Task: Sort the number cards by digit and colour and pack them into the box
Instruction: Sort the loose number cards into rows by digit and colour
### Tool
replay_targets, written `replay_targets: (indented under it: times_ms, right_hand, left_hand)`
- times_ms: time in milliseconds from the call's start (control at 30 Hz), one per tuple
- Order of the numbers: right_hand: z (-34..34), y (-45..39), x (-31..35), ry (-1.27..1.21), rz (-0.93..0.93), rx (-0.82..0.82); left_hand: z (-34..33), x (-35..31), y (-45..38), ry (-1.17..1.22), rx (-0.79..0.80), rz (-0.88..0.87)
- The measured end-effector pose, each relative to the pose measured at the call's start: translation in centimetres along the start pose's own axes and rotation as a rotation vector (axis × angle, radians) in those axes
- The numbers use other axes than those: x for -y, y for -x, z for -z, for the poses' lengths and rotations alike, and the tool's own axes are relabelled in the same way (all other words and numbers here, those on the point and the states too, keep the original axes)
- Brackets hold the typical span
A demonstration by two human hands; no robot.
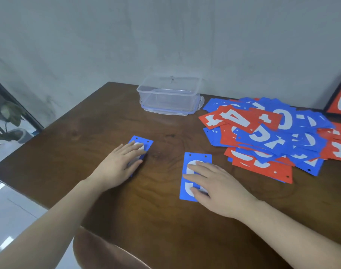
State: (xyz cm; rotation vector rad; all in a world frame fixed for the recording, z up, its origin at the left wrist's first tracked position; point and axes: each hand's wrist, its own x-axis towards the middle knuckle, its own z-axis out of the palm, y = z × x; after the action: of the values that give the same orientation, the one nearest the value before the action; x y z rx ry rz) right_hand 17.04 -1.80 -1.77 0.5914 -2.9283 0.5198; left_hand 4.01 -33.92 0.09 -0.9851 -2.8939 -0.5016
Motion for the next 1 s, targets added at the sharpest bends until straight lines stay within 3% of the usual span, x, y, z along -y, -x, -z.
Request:
replay_targets:
  times_ms: [167,533,700,1000]
  right_hand:
    - [2.2,5.5,-2.3,-0.042,-0.057,0.013]
    - [8.7,21.2,-9.3,-0.038,-0.348,-0.068]
    - [11.8,29.8,-13.1,0.015,-0.491,-0.052]
    - [15.1,42.3,-18.3,0.155,-0.721,-0.219]
  left_hand:
    - [0.1,-6.2,-2.3,0.057,-0.084,-0.240]
    - [-5.8,-20.3,-8.5,0.022,0.121,-0.557]
    - [-8.1,-27.7,-10.5,0.024,0.193,-0.603]
    - [-11.5,-39.5,-10.5,0.052,0.238,-0.579]
